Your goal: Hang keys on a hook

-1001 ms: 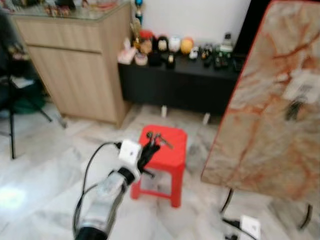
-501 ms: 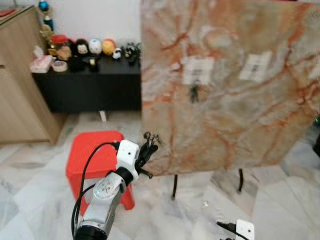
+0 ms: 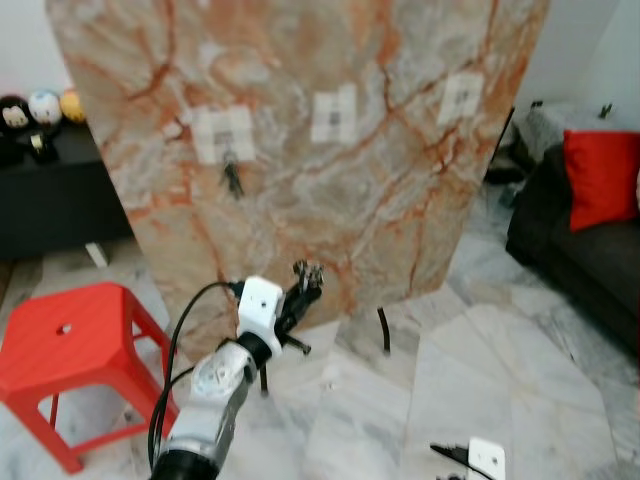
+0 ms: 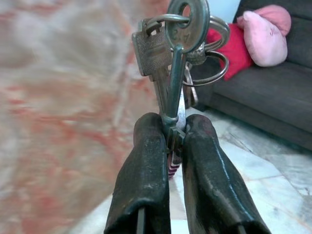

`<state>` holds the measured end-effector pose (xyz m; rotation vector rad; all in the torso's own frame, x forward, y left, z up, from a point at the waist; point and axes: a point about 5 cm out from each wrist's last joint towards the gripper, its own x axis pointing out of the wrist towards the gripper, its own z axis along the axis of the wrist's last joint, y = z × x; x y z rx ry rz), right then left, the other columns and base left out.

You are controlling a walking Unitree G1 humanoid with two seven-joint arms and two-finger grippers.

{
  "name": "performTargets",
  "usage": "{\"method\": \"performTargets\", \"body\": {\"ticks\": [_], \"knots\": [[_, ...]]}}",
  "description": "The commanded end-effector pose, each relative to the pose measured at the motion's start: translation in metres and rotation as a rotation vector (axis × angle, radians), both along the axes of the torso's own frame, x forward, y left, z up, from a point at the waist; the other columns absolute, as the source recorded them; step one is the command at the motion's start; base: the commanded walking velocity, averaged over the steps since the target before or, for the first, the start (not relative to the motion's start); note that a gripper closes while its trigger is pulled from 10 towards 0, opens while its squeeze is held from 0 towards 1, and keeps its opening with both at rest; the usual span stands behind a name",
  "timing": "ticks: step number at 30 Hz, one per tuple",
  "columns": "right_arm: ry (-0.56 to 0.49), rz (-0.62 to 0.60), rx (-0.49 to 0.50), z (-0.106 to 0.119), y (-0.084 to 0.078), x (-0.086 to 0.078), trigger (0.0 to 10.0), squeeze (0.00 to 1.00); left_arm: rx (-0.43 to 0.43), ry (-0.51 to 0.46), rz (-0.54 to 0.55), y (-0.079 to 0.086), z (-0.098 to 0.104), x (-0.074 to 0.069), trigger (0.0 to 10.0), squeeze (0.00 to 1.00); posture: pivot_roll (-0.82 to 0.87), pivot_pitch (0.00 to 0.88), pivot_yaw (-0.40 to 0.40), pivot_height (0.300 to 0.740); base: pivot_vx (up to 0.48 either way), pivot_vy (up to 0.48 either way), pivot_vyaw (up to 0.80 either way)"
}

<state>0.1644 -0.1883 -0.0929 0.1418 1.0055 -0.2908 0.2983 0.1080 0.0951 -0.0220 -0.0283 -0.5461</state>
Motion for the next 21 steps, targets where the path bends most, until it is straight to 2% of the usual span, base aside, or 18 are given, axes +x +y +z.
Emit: {"method": "performTargets", "body": {"ticks": [1, 7, 21], "knots": [[0.002, -0.006, -0.02, 0.0005, -0.0075, -0.0013, 10.0, 0.0, 0.002, -0.024, -0.035, -0.0086, 0.008, 0.0002, 10.0, 0.0, 0.0, 0.0, -0.042, 0.74, 0.0, 0.0, 0.0], [0.002, -0.004, -0.023, 0.0005, -0.0081, -0.0016, 10.0, 0.0, -0.045, -0.042, -0.014, -0.0087, 0.0156, 0.0015, 10.0, 0.0, 0.0, 0.0, -0.046, 0.74, 0.0, 0.0, 0.0], [-0.001, 0.01, -0.028, 0.0009, -0.0097, -0.0013, 10.0, 0.0, -0.075, -0.023, -0.027, -0.0134, 0.0172, -0.0008, 10.0, 0.0, 0.01, 0.011, -0.054, 0.74, 0.0, 0.0, 0.0]]}}
